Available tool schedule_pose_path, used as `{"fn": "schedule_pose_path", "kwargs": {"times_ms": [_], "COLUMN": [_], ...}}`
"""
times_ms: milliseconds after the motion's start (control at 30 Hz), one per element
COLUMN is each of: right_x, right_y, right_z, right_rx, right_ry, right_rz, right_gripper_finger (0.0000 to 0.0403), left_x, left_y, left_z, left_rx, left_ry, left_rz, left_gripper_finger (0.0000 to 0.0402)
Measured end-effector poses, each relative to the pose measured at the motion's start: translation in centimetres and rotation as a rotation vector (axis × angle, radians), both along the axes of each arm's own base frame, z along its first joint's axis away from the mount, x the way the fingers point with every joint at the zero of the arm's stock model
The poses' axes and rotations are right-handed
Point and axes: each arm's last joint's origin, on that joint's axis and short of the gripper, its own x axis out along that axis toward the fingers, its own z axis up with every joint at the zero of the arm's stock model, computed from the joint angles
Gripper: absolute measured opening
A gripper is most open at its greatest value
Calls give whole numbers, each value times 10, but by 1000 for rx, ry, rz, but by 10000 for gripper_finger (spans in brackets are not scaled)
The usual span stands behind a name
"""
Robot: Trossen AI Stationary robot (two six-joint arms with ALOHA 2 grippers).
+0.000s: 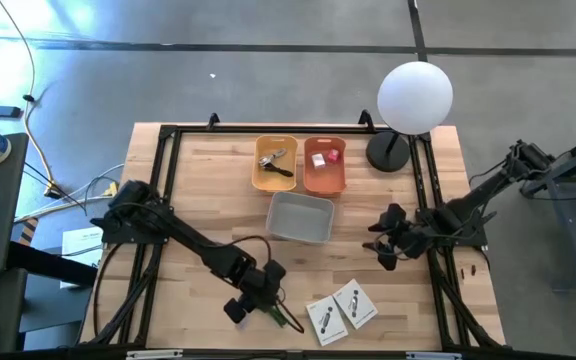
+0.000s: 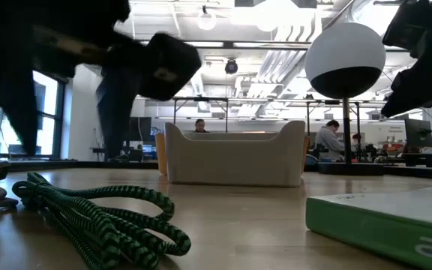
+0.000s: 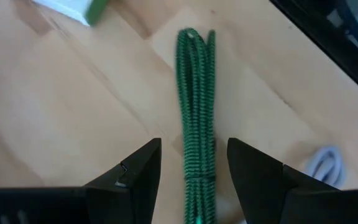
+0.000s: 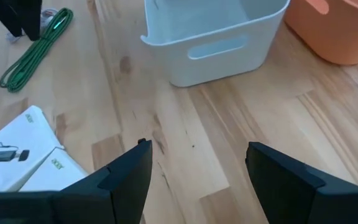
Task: Pick and place items into bin
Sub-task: Put the green charger cable into the yellow bin
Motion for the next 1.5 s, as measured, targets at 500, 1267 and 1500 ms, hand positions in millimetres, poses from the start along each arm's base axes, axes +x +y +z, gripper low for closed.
{"fn": "schedule_pose_path", "kwargs": {"times_ms": [500, 1267, 1500], "right_x": [-7, -10, -10], "right_y": [6, 5, 5], "right_z": [-2, -3, -3], "right_rx": [3, -38, -38], "right_ry": [6, 5, 6], "right_rz": [-15, -29, -29], "right_gripper_finger": [247, 247, 247], "left_x": [-3, 8, 33], "left_y": [1, 0, 19], "left_z": [-26, -5, 24], "left_rx": [57, 85, 100], "left_ry": [127, 79, 1], "left_rz": [5, 64, 149], "left_gripper_finger": [159, 13, 11]}}
